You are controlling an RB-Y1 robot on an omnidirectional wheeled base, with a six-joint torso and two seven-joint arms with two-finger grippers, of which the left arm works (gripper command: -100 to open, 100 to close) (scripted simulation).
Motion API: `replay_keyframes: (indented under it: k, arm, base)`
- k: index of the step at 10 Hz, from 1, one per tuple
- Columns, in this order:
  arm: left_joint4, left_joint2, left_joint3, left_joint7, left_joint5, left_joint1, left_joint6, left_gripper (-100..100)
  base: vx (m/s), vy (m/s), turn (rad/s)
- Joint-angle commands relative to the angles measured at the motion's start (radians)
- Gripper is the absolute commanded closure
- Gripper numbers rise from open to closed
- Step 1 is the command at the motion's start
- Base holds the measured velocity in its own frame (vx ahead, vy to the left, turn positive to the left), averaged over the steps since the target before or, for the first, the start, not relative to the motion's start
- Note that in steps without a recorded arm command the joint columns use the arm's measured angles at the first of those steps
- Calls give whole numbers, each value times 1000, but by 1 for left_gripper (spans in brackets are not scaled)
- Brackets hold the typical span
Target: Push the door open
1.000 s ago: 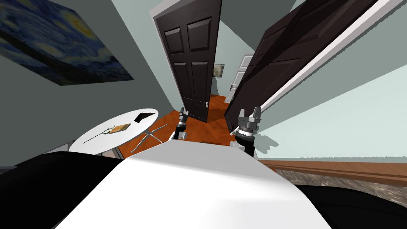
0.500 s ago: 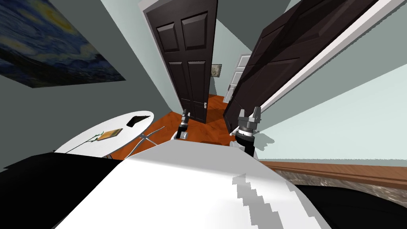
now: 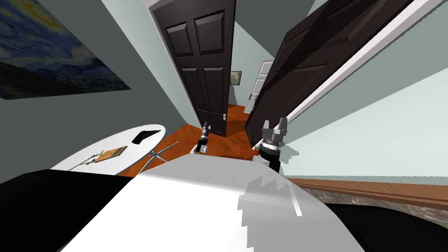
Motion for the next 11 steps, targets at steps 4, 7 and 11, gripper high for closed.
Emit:
replay_keyframes:
  k: [4,7,11]
  arm:
    - [112,6,-9,-5,9,-36,-20,-100]
    - [208,6,-16,-11,17,-73,-35,-100]
    - [303,6,-22,-17,24,-108,-50,-100]
  base:
    - [90,4,-57]
    - [77,11,-65]
    - [78,4,-46]
